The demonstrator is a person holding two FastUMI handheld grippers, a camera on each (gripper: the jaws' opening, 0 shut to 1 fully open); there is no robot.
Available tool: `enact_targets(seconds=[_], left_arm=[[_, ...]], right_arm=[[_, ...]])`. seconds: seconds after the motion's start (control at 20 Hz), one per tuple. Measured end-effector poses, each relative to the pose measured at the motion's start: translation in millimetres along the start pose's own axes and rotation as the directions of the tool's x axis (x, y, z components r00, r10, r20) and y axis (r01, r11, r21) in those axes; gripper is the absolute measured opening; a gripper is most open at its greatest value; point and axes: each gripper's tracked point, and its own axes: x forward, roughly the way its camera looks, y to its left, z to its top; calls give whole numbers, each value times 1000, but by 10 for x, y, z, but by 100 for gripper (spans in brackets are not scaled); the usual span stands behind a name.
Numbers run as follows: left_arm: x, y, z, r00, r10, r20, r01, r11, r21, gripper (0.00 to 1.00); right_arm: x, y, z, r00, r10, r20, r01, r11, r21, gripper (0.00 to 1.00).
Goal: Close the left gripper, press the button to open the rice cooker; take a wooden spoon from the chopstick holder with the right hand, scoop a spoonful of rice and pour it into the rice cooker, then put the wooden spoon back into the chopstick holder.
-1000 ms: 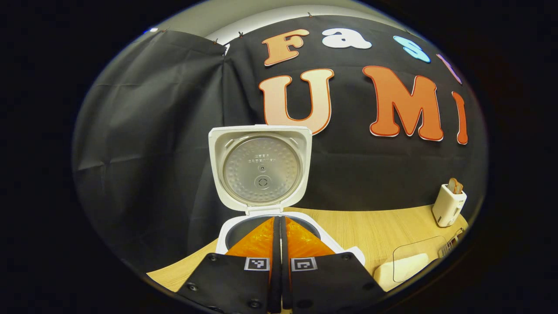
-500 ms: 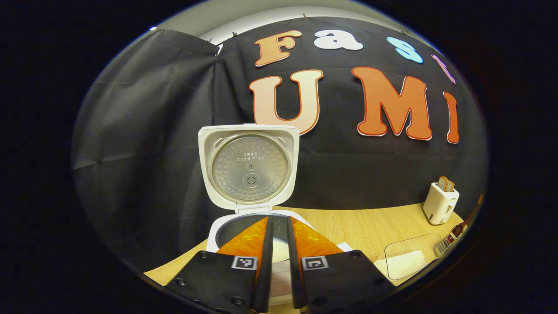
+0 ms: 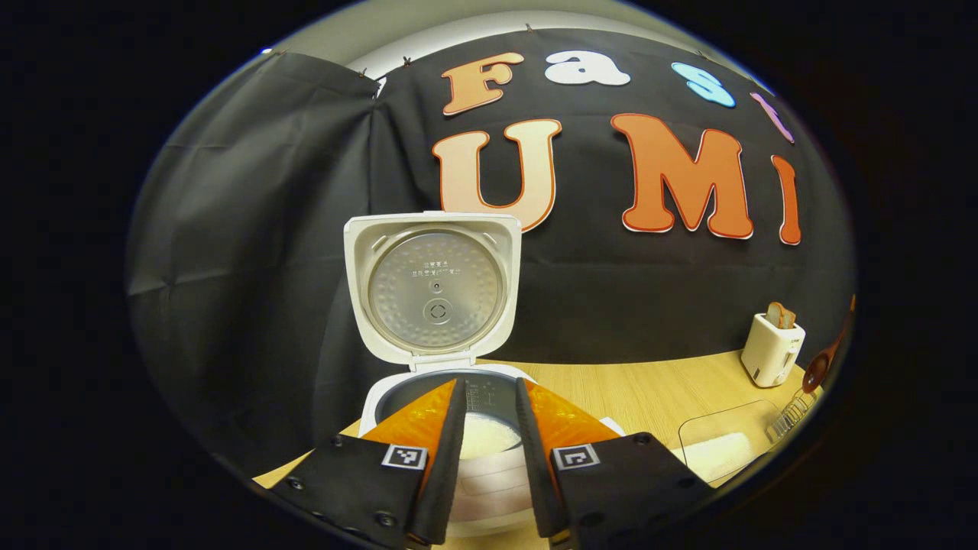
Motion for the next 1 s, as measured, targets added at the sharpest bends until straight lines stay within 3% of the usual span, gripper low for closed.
enact_targets(seconds=[0.05, 0.1, 0.2, 0.3, 0.5, 0.75, 1.0], left_arm=[[-23, 0, -10, 1000, 1, 5, -1, 1000, 3, 46], [-50, 13, -12, 1000, 4, 14, -4, 1000, 6, 54], [-80, -4, 14, 999, -2, 32, 2, 1000, 13, 75], [-82, -4, 44, 999, 3, 47, -4, 1000, 24, 85], [-121, -80, 27, 999, -16, 47, 14, 999, 35, 87], [-127, -118, -30, 999, -21, 44, 20, 999, 40, 87], [-105, -104, -135, 1000, -20, 23, 19, 999, 41, 87]], right_arm=[[-7, 123, 50, 1000, 27, 11, -27, 1000, 3, 17], [-23, 239, 80, 998, 56, 14, -57, 998, 3, 13], [-32, 451, 67, 994, 112, 8, -112, 994, 3, 13], [-22, 632, 32, 988, 152, 3, -152, 988, 8, 13], [23, 933, -160, 975, 222, -28, -221, 975, 36, 13], [65, 1110, -674, 961, 244, -128, -246, 969, 1, 13], [97, 1166, -1111, 958, 207, -198, -235, 963, -129, 13]])
